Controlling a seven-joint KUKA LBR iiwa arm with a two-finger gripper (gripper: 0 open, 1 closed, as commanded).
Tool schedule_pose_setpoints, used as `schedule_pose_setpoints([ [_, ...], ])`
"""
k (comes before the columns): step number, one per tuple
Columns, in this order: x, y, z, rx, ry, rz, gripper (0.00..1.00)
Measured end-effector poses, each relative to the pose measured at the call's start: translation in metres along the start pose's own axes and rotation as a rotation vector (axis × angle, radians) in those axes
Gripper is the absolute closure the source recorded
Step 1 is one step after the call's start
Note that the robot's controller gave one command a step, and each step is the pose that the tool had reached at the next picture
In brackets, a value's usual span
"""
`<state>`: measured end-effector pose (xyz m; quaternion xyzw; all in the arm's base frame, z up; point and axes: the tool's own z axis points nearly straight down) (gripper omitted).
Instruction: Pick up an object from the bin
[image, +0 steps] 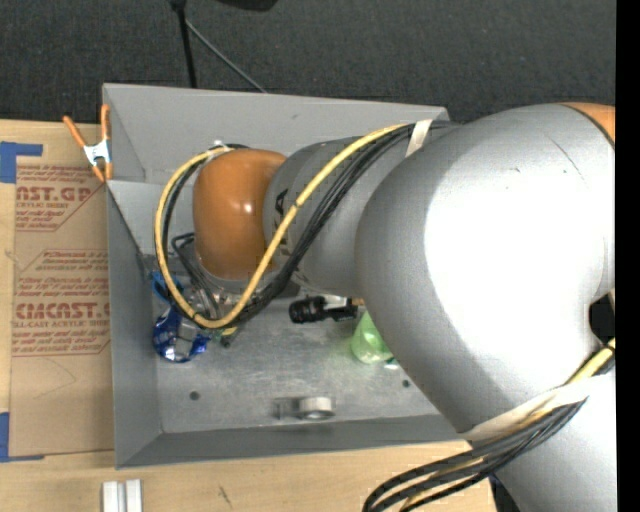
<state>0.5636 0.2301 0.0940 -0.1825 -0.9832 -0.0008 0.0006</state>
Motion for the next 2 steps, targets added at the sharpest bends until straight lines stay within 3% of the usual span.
schedule_pose_setpoints([
  [1, -0.0003, -0.0006, 0.0008, 0.0, -0.001, 0.0, 0.0],
  [2, -0.0004, -0.0001, -0.0001, -0.001, -0.001, 0.0, 1.0],
])
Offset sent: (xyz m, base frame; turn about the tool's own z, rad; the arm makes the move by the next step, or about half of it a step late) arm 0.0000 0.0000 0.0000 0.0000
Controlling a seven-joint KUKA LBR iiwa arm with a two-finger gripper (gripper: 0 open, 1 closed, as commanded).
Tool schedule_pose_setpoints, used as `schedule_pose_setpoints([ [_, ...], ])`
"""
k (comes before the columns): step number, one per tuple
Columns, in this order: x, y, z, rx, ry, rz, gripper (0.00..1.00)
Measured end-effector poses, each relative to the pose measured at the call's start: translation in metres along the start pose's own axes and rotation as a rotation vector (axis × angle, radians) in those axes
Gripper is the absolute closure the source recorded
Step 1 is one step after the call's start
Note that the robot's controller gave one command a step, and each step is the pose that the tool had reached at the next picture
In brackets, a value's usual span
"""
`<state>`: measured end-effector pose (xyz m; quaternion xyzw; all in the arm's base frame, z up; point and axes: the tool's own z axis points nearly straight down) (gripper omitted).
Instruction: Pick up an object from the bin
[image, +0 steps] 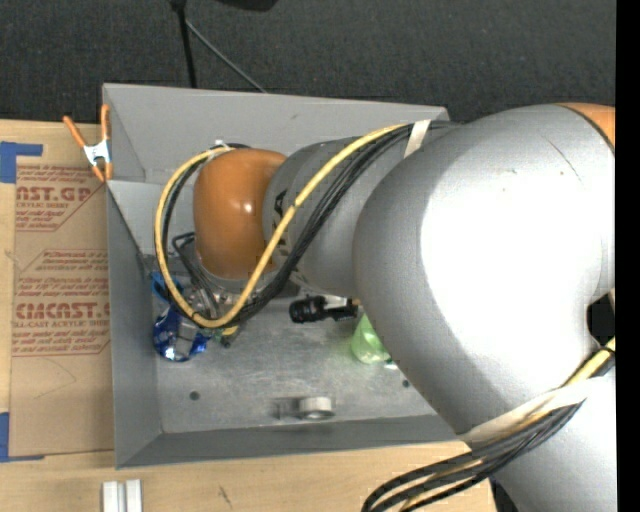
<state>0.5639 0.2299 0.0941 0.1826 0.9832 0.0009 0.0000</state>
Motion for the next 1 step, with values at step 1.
schedule_pose_setpoints([
  [1, -0.0051, 0.0001, -0.1212, -0.005, -0.007, -0.002, 1.0],
])
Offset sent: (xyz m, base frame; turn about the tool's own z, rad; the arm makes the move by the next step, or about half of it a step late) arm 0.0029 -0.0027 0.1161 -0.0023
